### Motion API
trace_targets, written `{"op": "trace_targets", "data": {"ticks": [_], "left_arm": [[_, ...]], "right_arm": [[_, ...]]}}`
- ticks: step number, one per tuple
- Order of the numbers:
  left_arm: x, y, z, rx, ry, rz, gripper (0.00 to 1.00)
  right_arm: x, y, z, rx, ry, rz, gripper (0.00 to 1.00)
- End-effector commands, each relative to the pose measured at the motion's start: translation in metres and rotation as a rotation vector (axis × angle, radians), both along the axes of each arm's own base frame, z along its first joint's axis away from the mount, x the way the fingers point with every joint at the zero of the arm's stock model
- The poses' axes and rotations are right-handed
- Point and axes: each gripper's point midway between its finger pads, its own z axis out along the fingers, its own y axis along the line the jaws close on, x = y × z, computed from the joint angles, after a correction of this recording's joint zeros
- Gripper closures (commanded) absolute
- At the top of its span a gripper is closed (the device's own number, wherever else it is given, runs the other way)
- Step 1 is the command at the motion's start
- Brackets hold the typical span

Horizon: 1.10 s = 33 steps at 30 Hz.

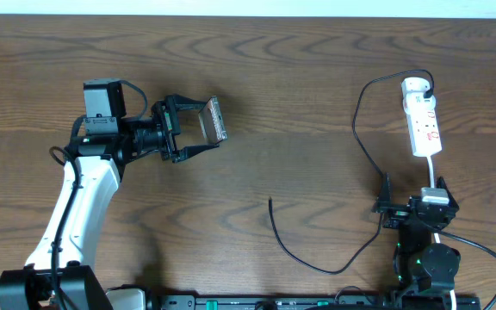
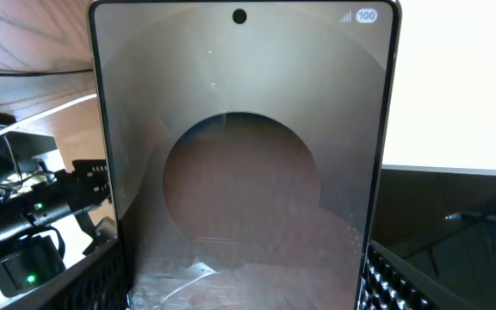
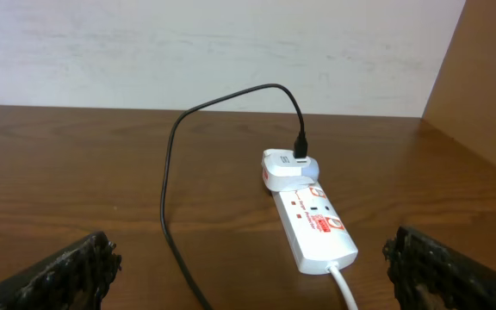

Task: Plug charger to phone and switch on socket
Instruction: 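Lift the phone with the left gripper and tilt it upright, then swing the right gripper from the power strip toward the held phone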

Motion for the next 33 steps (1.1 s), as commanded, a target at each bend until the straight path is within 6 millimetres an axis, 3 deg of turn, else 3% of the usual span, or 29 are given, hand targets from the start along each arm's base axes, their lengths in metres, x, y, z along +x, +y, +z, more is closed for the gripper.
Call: {"op": "trace_targets", "data": {"ticks": [1,4,8,10,14,23,33], "left_arm": [[0.005,0.002,0.02,0.012,-0.084,-0.003,0.93],[0.012,0.007,0.012,0.094,-0.152,0.018,0.93],[0.019,0.026,-0.019,0.304,-0.183,0.071,0.93],[0.008,0.045,-0.05,0.471,-0.103,0.087,0.93],[-0.009,0.072,-0.081,0.685,-0.017,0.084,0.93],[-0.048,0.117,-0.116,1.019,0.153,0.046,0.93],[-0.062,0.119,-0.134,1.055,0.202,-0.005,0.93]], "right_arm": [[0.0,0.001,0.0,-0.009,0.0,0.002,0.01],[0.0,0.001,0.0,-0.009,0.0,0.002,0.01],[0.0,0.001,0.0,-0.009,0.0,0.002,0.01],[0.0,0.001,0.0,-0.009,0.0,0.002,0.01],[0.0,0.001,0.0,-0.009,0.0,0.002,0.01],[0.0,0.0,0.0,-0.009,0.0,-0.002,0.01],[0.0,-0.001,0.002,-0.009,-0.008,-0.011,0.01]]}}
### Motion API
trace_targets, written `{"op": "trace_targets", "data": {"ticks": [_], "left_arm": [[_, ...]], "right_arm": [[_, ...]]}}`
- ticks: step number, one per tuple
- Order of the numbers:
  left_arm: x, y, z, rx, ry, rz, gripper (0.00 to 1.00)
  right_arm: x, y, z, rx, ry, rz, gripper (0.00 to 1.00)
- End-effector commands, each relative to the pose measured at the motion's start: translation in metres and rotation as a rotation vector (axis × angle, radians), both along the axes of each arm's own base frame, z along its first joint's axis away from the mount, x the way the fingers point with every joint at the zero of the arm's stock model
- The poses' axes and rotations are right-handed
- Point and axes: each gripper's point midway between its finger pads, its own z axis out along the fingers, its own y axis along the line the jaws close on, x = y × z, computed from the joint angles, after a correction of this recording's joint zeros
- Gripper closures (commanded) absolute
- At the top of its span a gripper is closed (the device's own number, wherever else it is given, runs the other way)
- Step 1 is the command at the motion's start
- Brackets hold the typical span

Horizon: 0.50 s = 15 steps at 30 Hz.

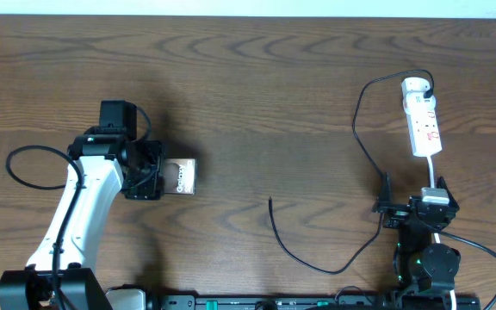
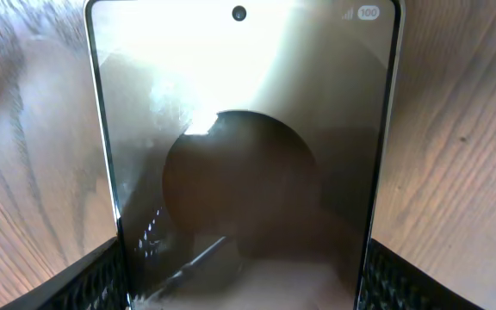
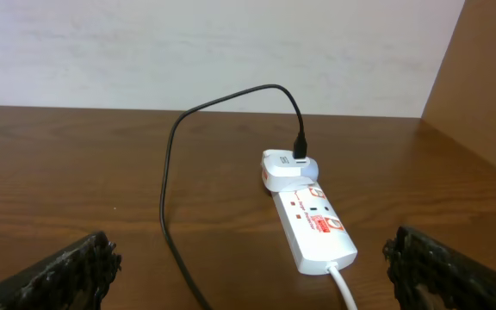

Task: Plug charger to phone and switch on socket
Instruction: 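Swing the right gripper from the power strip toward the held phone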

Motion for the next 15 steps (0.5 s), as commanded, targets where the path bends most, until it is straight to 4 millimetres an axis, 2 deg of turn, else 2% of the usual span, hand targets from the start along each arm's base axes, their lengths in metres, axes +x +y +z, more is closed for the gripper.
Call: {"op": "trace_targets", "data": {"ticks": [1,6,10,15], "left_arm": [[-0.006,0.004,-0.007,0.033,0.024,-0.024,0.93],[-0.005,-0.001,-0.011,0.002,0.033,-0.033,0.93],[-0.003,-0.001,-0.011,0.003,0.027,-0.033,0.93],[0.001,-0.002,-0.01,-0.003,0.008,-0.033,0.93]], "right_arm": [[0.0,0.003,0.005,0.01,-0.022,0.016,0.01],[0.0,0.044,0.029,0.173,-0.119,0.252,0.01],[-0.004,0.055,0.044,0.272,-0.111,0.313,0.01],[-0.001,0.07,0.086,0.301,-0.053,0.399,0.01]]}}
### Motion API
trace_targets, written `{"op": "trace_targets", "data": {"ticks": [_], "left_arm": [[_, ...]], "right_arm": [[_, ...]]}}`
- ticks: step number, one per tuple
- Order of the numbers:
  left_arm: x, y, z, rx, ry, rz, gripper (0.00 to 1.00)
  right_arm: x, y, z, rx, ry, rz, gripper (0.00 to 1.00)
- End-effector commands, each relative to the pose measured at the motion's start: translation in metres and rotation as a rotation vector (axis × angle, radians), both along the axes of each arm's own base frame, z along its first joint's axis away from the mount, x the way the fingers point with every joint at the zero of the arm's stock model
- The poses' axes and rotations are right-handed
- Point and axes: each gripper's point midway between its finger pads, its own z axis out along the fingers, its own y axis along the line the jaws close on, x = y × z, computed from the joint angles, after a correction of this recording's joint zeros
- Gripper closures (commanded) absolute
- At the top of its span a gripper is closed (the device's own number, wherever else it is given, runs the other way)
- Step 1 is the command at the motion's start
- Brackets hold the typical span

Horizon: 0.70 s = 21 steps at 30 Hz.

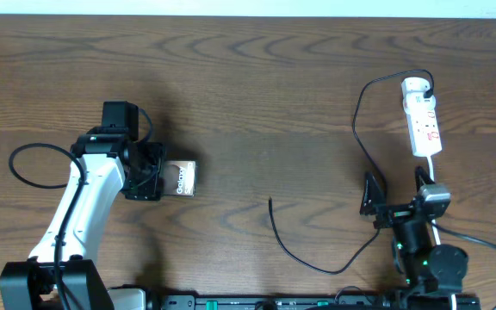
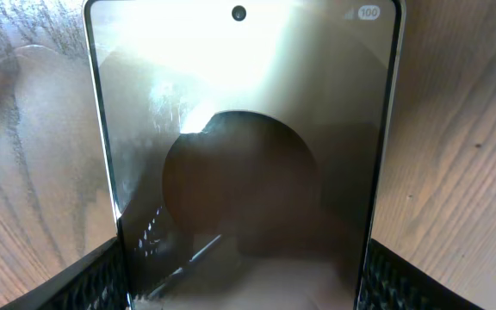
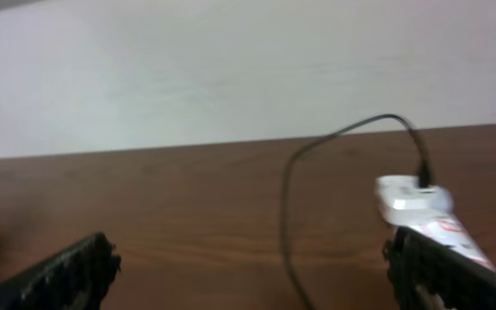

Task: Plug charger to phone and switch on socket
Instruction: 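Swing the right gripper from the power strip toward the held phone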

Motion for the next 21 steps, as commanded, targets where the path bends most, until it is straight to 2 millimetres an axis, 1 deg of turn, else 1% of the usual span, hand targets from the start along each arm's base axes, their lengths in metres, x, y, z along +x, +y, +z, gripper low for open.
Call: {"op": "trace_targets", "data": {"ticks": [1,3,5,8,10,12,15,17,18,20,21], "left_arm": [[0.001,-0.003,-0.001,-0.012,-0.005,-0.021,0.93],[0.002,-0.005,-0.001,-0.022,-0.013,-0.023,0.93],[0.004,-0.005,-0.001,-0.023,-0.018,-0.022,0.92],[0.005,-0.005,0.0,-0.025,-0.022,-0.016,0.93],[0.006,-0.006,0.0,-0.028,-0.027,-0.011,0.93],[0.007,-0.006,0.0,-0.031,-0.027,0.004,0.93],[0.01,-0.009,0.002,-0.045,-0.04,0.01,0.93],[0.015,-0.014,0.003,-0.054,-0.061,-0.004,0.93],[0.017,-0.017,0.004,-0.054,-0.072,-0.008,0.93],[0.02,-0.024,0.005,-0.059,-0.084,-0.013,0.93],[0.021,-0.028,0.005,-0.063,-0.086,-0.016,0.93]], "right_arm": [[0.001,0.022,0.049,0.055,0.013,0.128,0.01],[0.014,0.033,0.059,0.07,0.117,0.2,0.01],[0.027,0.048,0.064,0.096,0.226,0.296,0.01],[0.047,0.078,0.068,0.174,0.41,0.499,0.01],[0.057,0.103,0.073,0.26,0.528,0.686,0.01],[0.064,0.126,0.08,0.341,0.588,0.884,0.01],[0.079,0.154,0.086,0.406,0.587,1.148,0.01],[0.089,0.165,0.079,0.421,0.576,1.251,0.01],[0.097,0.172,0.068,0.446,0.609,1.271,0.01],[0.111,0.185,0.047,0.498,0.689,1.258,0.01],[0.116,0.195,0.033,0.525,0.738,1.256,0.01]]}}
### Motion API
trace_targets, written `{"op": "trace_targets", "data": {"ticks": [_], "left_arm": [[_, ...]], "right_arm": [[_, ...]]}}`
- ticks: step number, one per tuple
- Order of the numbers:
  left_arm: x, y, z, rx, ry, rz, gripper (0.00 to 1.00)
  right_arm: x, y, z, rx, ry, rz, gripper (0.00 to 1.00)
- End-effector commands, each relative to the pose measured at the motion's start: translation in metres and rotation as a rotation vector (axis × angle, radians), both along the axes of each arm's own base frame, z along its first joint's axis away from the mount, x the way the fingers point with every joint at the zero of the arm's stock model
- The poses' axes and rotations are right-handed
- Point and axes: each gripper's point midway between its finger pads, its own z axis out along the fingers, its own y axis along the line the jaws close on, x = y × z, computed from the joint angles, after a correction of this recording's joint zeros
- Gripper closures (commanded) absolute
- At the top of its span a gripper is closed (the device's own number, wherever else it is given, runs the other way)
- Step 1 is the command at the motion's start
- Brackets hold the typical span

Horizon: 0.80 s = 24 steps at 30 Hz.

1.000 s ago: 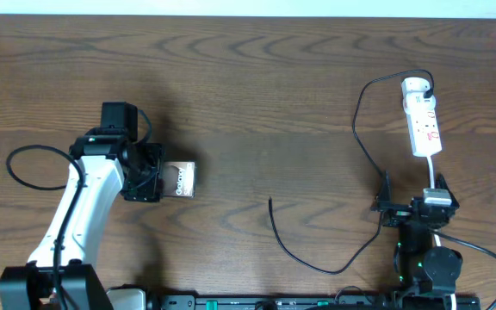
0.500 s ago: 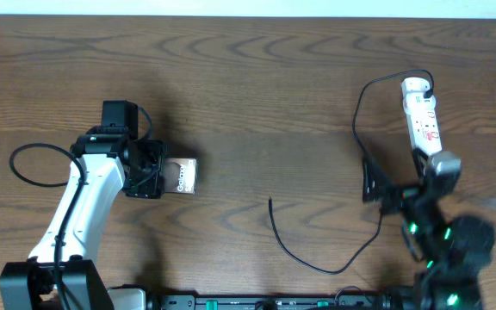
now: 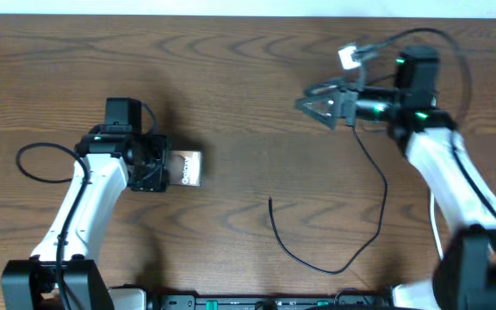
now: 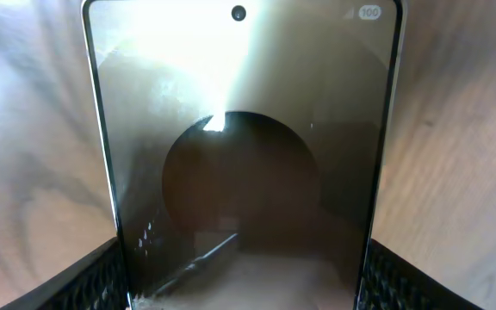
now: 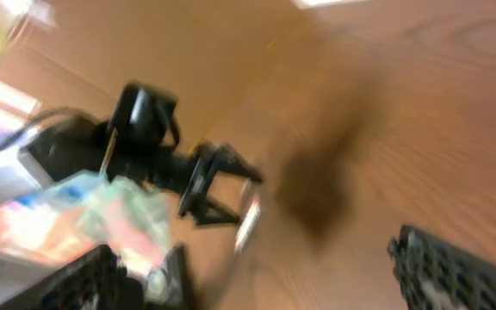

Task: Plug charger to phone and switch on socket
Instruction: 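Swing the right gripper from the power strip toward the held phone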

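Note:
The phone (image 3: 185, 169) lies flat at the left of the table, with my left gripper (image 3: 169, 169) shut on it. In the left wrist view its dark screen (image 4: 244, 155) fills the frame between the two fingers (image 4: 102, 275). My right gripper (image 3: 317, 107) hangs open and empty over the back of the table, pointing left. The right wrist view is blurred; it shows the phone (image 5: 248, 215) and left arm far off between open fingers (image 5: 455, 267). The black charger cable (image 3: 377, 215) loops across the table, its free end (image 3: 270, 201) near the middle. The socket strip is hidden.
The right arm (image 3: 442, 172) stretches from the front right corner to the back of the table, over the spot where the cable runs up. The left arm (image 3: 80, 207) lies along the left side. Wooden tabletop (image 3: 248, 77) lies between the two grippers.
The right arm was folded at the front right; now it reaches to the back of the table, its open gripper pointing left. The left gripper and phone have shifted slightly toward the back.
At first my left gripper held the phone raised and tilted at the back left, and the right arm rested by its base facing the socket strip. Then the phone was low and flat nearer the front. The right wrist then turned left, and now the arm is extended.

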Motion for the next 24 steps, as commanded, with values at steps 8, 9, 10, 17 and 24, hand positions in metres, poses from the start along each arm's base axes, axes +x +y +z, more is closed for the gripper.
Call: {"op": "trace_targets", "data": {"ticks": [8,9,10,17,24], "left_arm": [[-0.001,-0.037,0.001,-0.037,0.006,0.029,0.93],[-0.001,-0.039,0.001,-0.042,0.011,0.04,0.93],[-0.002,-0.041,0.001,-0.048,0.015,0.053,0.92],[-0.004,-0.05,0.001,-0.085,0.048,0.157,0.93],[-0.002,-0.056,0.003,-0.151,0.07,0.252,0.93]], "right_arm": [[-0.006,0.097,-0.102,-0.051,0.368,0.106,0.1],[-0.008,0.104,-0.109,-0.072,0.371,0.098,0.1],[-0.009,0.111,-0.116,-0.093,0.372,0.088,0.1],[-0.015,0.137,-0.132,-0.179,0.363,0.026,0.12],[-0.019,0.143,-0.135,-0.196,0.361,0.023,0.15]]}}
